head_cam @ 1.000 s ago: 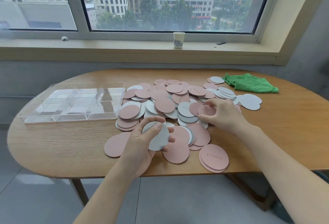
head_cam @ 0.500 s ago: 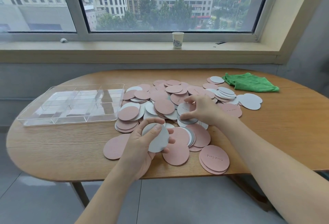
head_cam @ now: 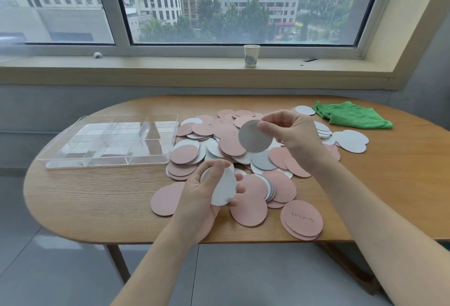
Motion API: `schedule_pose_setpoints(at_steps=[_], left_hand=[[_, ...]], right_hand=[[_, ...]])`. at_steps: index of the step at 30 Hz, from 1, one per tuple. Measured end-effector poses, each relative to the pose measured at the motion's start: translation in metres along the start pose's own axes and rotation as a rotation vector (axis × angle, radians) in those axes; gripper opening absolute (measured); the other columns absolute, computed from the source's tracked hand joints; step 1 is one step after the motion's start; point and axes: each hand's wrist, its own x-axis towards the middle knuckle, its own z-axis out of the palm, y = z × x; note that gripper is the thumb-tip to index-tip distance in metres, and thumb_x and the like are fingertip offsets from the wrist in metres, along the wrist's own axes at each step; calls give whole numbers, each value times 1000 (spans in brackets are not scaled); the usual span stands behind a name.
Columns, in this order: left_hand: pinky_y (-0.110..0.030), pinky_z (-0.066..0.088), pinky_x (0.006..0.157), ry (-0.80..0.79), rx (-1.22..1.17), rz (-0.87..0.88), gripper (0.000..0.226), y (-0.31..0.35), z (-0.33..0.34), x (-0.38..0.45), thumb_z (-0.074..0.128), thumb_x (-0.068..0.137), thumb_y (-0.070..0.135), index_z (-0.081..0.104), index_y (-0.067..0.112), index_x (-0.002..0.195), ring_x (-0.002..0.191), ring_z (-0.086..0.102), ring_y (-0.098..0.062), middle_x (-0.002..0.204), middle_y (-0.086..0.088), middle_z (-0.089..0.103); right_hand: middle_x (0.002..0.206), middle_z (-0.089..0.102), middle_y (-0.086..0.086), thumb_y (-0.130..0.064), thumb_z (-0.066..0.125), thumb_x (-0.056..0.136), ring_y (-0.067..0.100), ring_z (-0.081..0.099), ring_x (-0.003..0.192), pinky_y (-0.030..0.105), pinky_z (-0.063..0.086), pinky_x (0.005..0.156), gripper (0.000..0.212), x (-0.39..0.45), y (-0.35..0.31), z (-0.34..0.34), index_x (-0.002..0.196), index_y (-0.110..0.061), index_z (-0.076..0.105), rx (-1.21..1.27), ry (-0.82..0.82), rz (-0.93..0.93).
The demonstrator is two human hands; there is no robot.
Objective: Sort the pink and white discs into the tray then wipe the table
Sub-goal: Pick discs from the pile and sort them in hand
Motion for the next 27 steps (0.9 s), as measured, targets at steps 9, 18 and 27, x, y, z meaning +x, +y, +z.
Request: schedule_pose_setpoints(at_steps=[9, 18, 27], left_hand=[[-34, 58, 54, -62, -11, 9, 87, 0, 3, 0, 87, 53, 75, 74, 12, 112, 83, 72, -26, 100, -14, 73], [-36, 58, 61, -110, -31, -21, 33, -6, 25, 7, 71, 88, 7, 66, 15, 119, 94, 72, -41, 116, -22, 71], [-32, 48, 52, -35, 0, -52, 35, -11, 61, 25, 78, 79, -4, 67, 11, 109, 82, 70, -38, 109, -26, 73]], right_hand=[[79, 75, 6, -17, 87, 77, 11, 65, 74, 28, 54, 68, 13, -71, 3, 44, 83, -13, 77, -11, -110, 55], [72, 73, -1, -29, 88, 75, 15, 64, 66, 27, 53, 62, 19, -69, 12, 18, 78, -15, 75, -39, 39, 53], [73, 68, -12, -30, 78, 88, 0, 58, 69, 19, 44, 69, 12, -21, 51, -99, 86, -19, 76, -478, 209, 66]])
